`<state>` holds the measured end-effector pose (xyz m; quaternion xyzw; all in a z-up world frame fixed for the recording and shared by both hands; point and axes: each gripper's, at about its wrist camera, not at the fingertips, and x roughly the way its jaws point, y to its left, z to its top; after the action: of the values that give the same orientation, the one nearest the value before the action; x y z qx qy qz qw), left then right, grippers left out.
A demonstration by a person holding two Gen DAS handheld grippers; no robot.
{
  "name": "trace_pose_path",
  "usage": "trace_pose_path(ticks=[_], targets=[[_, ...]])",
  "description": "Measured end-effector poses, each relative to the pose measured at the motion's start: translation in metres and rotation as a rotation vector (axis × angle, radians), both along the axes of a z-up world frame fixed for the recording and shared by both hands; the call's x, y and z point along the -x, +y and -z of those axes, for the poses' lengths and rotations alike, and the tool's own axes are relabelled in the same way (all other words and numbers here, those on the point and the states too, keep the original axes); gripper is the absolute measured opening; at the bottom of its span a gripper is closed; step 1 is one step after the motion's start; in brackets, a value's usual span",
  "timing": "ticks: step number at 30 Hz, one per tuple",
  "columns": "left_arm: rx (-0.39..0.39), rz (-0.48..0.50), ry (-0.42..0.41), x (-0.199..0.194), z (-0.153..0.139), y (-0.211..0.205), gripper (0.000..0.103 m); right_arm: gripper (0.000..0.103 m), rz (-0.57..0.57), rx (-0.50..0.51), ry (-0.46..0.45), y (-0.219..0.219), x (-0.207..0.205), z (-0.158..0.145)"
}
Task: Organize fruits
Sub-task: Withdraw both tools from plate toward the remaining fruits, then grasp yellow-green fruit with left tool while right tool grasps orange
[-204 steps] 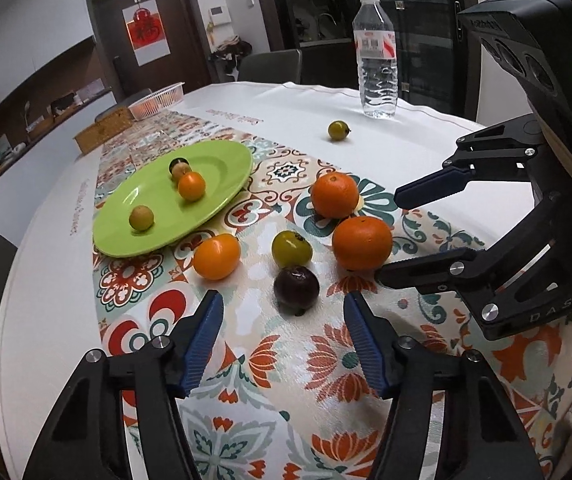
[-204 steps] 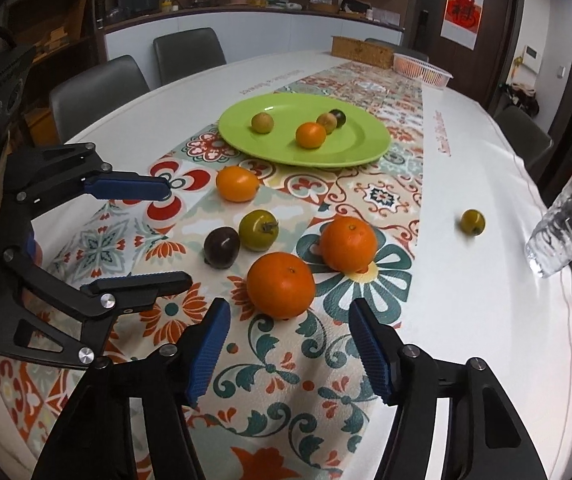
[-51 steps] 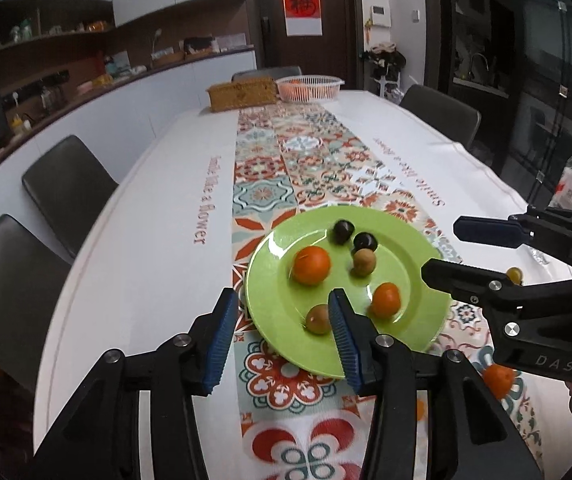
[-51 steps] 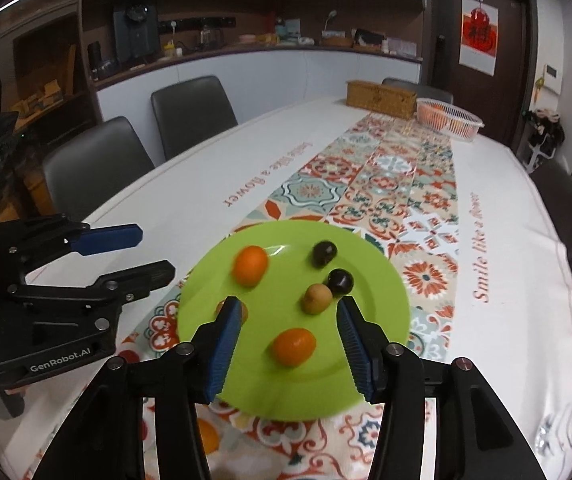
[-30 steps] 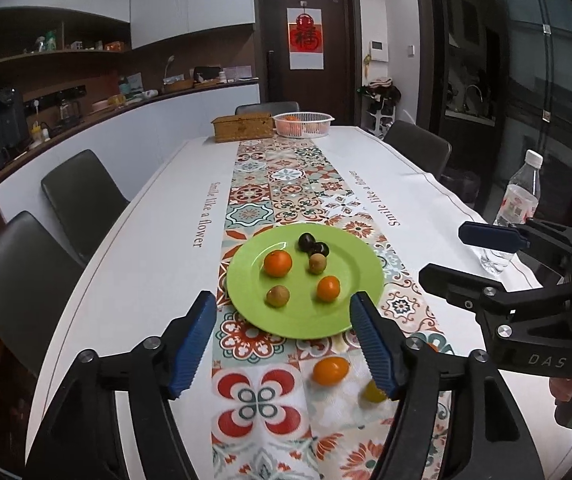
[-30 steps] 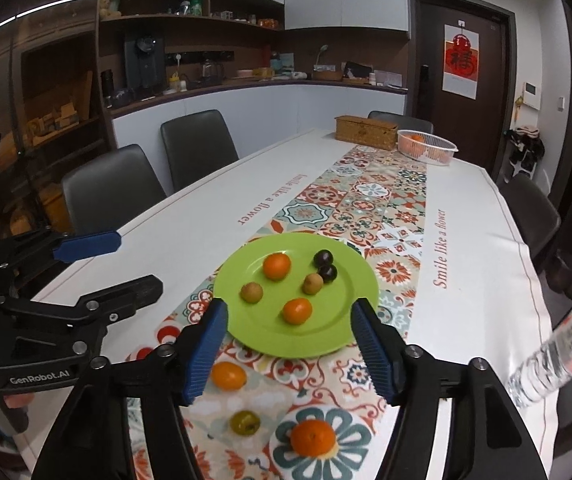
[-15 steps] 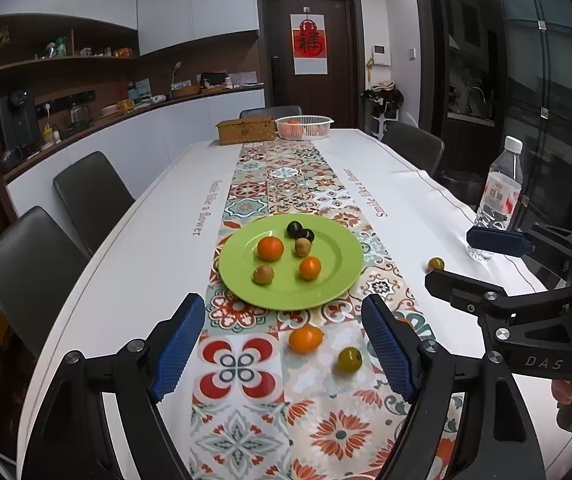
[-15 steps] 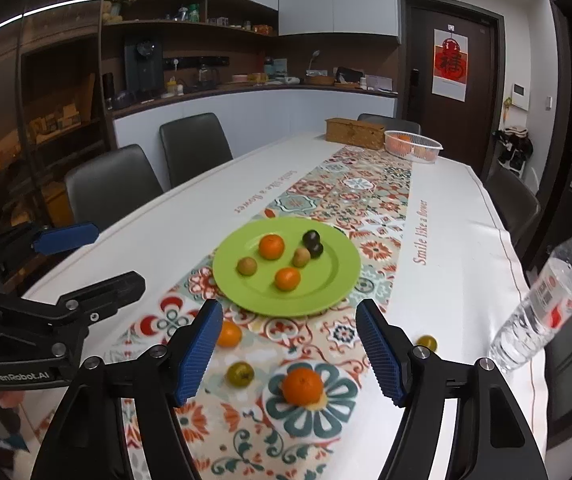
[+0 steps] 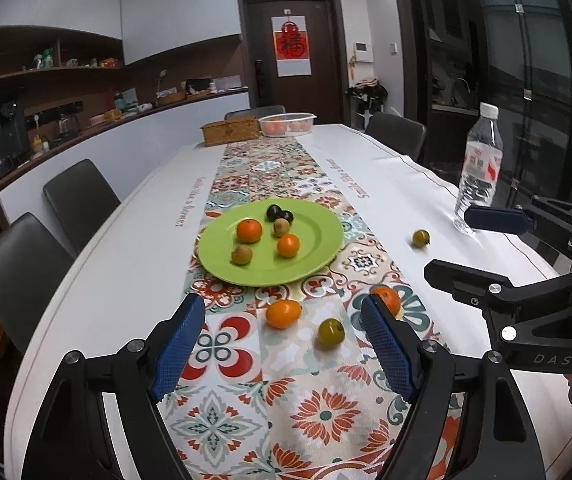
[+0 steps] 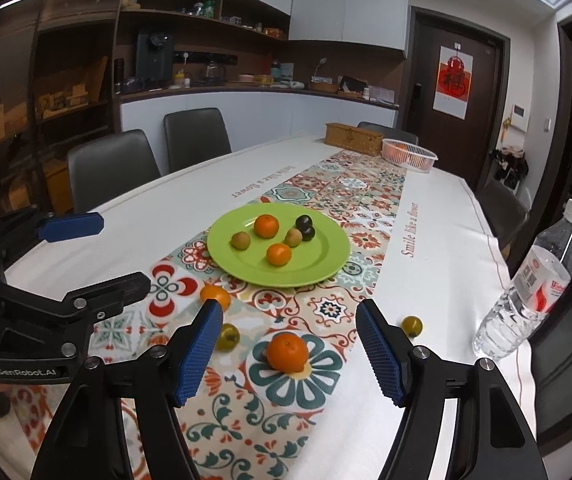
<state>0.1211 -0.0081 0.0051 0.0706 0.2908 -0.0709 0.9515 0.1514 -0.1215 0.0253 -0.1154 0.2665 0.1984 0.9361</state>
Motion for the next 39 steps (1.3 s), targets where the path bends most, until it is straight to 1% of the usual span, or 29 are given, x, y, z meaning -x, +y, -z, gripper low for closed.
trace_pose_path(ticks=[5, 12, 14, 19, 22, 26, 30, 33, 34, 39], targets=[[0.002, 0.035, 0.023, -0.005, 0.014, -0.004, 0.080, 0.070, 0.007, 0.009, -0.013, -0.003, 0.002, 0.008], [-0.036, 0.098, 0.036, -0.013, 0.031, -0.011, 0.079, 0.070, -0.002, 0.028, 0.029, -0.006, -0.009, 0.026], [-0.046, 0.118, 0.046, -0.016, 0.036, -0.013, 0.076, 0.070, -0.011, 0.036, 0.044, -0.007, -0.012, 0.033], [-0.066, 0.176, 0.095, -0.023, 0.049, -0.014, 0.064, 0.070, -0.025, 0.049, 0.085, -0.005, -0.021, 0.047], [-0.082, 0.203, 0.113, -0.026, 0.056, -0.015, 0.059, 0.070, -0.030, 0.058, 0.112, -0.004, -0.027, 0.055], [-0.104, 0.249, 0.141, -0.032, 0.064, -0.019, 0.058, 0.069, -0.036, 0.063, 0.142, -0.003, -0.033, 0.065], [-0.112, 0.287, 0.173, -0.040, 0.072, -0.023, 0.053, 0.069, -0.049, 0.071, 0.171, -0.001, -0.039, 0.073], [-0.120, 0.292, 0.194, -0.049, 0.077, -0.025, 0.052, 0.066, -0.055, 0.070, 0.198, 0.000, -0.046, 0.078], [-0.123, 0.290, 0.203, -0.051, 0.078, -0.026, 0.050, 0.065, -0.055, 0.069, 0.207, 0.000, -0.049, 0.080], [-0.107, 0.304, 0.250, -0.062, 0.085, -0.028, 0.047, 0.058, -0.063, 0.054, 0.244, -0.002, -0.059, 0.088]])
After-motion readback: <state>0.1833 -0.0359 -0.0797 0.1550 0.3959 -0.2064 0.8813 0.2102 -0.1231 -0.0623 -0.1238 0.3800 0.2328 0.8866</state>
